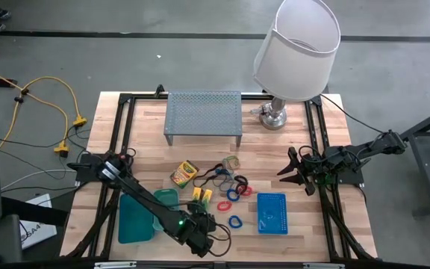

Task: Pick & Place Office Desk Supplies
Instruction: Put the bottom black rubber band into the green bin

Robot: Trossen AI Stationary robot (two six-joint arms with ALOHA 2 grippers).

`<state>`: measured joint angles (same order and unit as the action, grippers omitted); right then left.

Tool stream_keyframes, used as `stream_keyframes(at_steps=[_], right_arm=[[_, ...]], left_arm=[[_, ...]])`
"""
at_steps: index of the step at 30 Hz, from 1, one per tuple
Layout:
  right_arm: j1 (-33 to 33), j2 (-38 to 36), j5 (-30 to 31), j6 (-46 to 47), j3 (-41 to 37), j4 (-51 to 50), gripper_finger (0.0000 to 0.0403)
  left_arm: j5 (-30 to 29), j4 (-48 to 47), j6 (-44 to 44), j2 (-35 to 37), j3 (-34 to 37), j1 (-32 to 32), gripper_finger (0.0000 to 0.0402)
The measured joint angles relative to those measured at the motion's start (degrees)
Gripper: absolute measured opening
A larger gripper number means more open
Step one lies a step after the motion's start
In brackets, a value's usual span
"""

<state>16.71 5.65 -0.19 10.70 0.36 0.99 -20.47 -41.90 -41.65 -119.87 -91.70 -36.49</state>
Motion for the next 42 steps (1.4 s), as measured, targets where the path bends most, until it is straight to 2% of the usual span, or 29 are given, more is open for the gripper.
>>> stream_keyframes(at_steps=[14, 26, 30, 36, 42], right_arm=[[0.0, 0.0, 0.0, 0.0, 0.0, 0.0, 0.0094], [0.0, 0.0, 0.0, 0.0, 0.0, 0.0, 0.0094], [0.0, 0.0, 0.0, 0.0, 0.0, 0.0, 0.0094], [0.0, 0.0, 0.0, 0.0, 0.0, 0.0, 0.0094], [0.0, 0.0, 0.0, 0.0, 0.0, 0.0, 0.0094]], left_arm=[[3.2, -1.2, -0.2, -1.8, 0.0, 0.8, 0.0085], [3.0, -1.4, -0.3, -1.8, 0.0, 0.8, 0.0083], [3.0, -1.4, -0.4, -1.8, 0.0, 0.8, 0.0063], [3.0, -1.4, -0.4, -1.8, 0.0, 0.8, 0.0011], [2.9, -1.4, -0.4, -1.8, 0.0, 0.8, 0.0002]])
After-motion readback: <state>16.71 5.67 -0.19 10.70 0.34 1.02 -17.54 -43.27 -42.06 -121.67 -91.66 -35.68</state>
